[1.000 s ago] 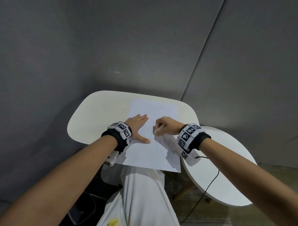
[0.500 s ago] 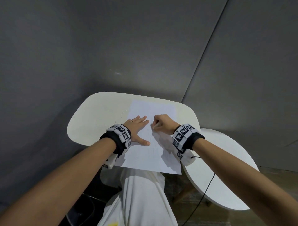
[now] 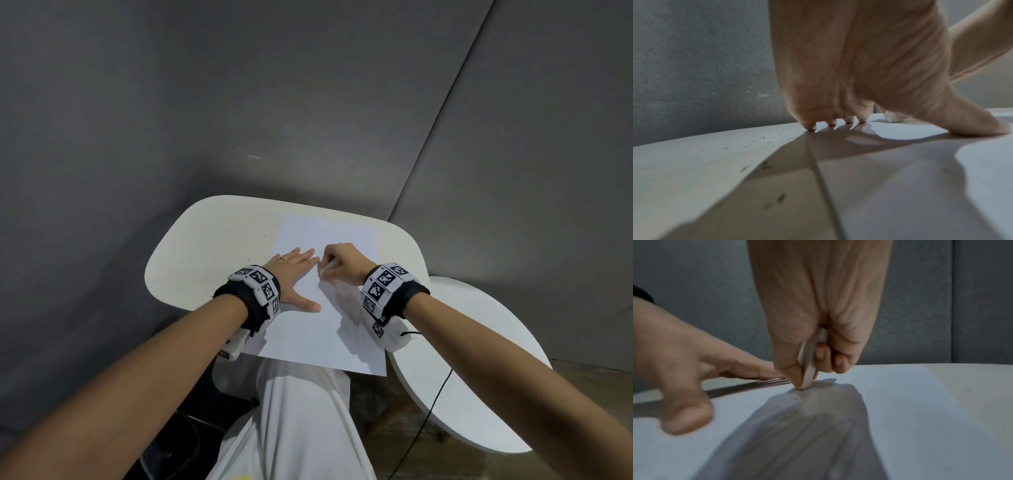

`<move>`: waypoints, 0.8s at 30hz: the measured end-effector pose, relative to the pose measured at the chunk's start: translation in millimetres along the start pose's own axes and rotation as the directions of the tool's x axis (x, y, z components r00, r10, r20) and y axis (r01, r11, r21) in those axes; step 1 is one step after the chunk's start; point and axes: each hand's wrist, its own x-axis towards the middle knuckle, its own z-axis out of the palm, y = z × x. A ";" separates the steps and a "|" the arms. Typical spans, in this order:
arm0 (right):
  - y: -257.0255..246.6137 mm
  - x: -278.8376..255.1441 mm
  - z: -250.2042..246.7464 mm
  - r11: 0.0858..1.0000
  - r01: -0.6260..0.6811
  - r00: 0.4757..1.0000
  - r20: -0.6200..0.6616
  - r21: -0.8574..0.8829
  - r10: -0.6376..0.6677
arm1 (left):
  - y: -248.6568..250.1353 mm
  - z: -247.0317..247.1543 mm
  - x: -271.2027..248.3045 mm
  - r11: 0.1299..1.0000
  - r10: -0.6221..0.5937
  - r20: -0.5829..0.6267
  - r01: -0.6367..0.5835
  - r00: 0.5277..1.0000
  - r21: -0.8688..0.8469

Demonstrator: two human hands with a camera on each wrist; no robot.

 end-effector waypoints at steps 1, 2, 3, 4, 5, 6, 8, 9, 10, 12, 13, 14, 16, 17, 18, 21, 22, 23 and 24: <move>-0.2 -0.8 0.8 1.000 -0.001 1.000 0.011 -0.016 0.001 | -0.3 0.5 0.3 1.000 0.003 0.002 -0.003 1.000 0.009; -0.7 -1.5 1.8 0.999 0.009 0.998 0.063 -0.039 -0.006 | -1.1 1.0 0.4 1.000 0.009 -0.001 -0.009 1.000 0.027; -2.2 -2.8 2.0 0.998 0.012 0.992 0.129 -0.054 -0.005 | -1.9 2.0 0.2 0.999 0.012 -0.001 -0.012 1.000 0.038; -3.9 -3.7 0.8 0.999 0.005 0.987 0.159 -0.041 0.002 | -2.5 2.8 1.0 0.999 0.014 0.000 -0.014 1.000 0.041; -3.2 -1.7 -0.2 1.000 0.005 0.989 0.146 -0.024 -0.002 | -2.3 3.1 1.7 0.999 0.014 0.000 -0.014 1.000 0.045; -1.1 3.0 -0.6 1.000 0.006 0.996 0.093 0.000 -0.006 | -2.7 3.3 2.4 0.999 0.011 -0.003 -0.011 1.000 0.050; -2.4 7.0 0.8 1.000 0.003 1.000 -0.013 0.018 -0.003 | -3.0 3.2 3.2 0.999 0.003 -0.003 -0.003 1.000 0.051; -4.5 6.9 1.9 1.000 0.002 1.000 0.000 0.007 -0.002 | -2.7 2.8 3.2 0.999 0.002 -0.003 -0.002 1.000 0.051; -6.0 6.9 3.5 1.000 0.015 0.998 0.060 -0.002 -0.015 | -2.5 2.2 2.2 0.998 0.002 -0.006 -0.002 1.000 0.055; -10.4 5.7 4.2 1.000 0.015 0.985 0.174 -0.007 -0.013 | -3.0 1.8 2.1 0.999 0.008 -0.010 -0.008 1.000 0.043; -11.0 7.3 2.8 1.000 0.009 0.986 0.165 -0.004 -0.008 | -2.9 2.2 2.8 0.999 0.014 -0.013 -0.013 1.000 0.030; -10.1 11.5 2.0 1.000 0.004 0.993 0.116 -0.006 -0.003 | -3.4 3.2 3.8 1.000 0.019 -0.022 -0.018 1.000 0.022; -12.4 15.8 2.7 0.999 -0.004 1.000 0.030 -0.035 0.005 | -5.8 4.5 4.1 1.000 0.023 -0.035 -0.023 0.999 0.006; -13.2 15.4 3.8 0.999 0.001 0.999 0.054 -0.047 0.001 | -6.2 4.7 3.9 1.000 0.025 -0.038 -0.025 0.999 -0.002; -13.1 14.3 4.5 0.998 0.023 0.994 0.112 -0.055 -0.017 | -6.6 4.9 3.3 1.000 0.028 -0.040 -0.029 0.999 -0.001; -11.7 11.5 1.7 0.999 0.025 0.974 0.225 -0.026 -0.019 | -6.1 6.6 2.2 0.999 0.033 -0.043 -0.034 0.999 -0.010; -11.2 13.3 0.7 1.000 0.023 0.984 0.175 -0.009 -0.021 | -6.3 7.1 2.7 0.999 0.032 -0.052 -0.032 0.998 -0.013; -12.3 14.0 -0.7 1.000 0.028 0.995 0.099 -0.007 -0.027 | -7.6 6.7 4.1 1.000 0.027 -0.056 -0.027 0.998 -0.012; -12.3 13.6 0.7 1.000 0.023 0.998 0.051 -0.006 -0.023 | -8.3 7.2 4.7 1.000 0.019 -0.049 -0.020 0.999 -0.010</move>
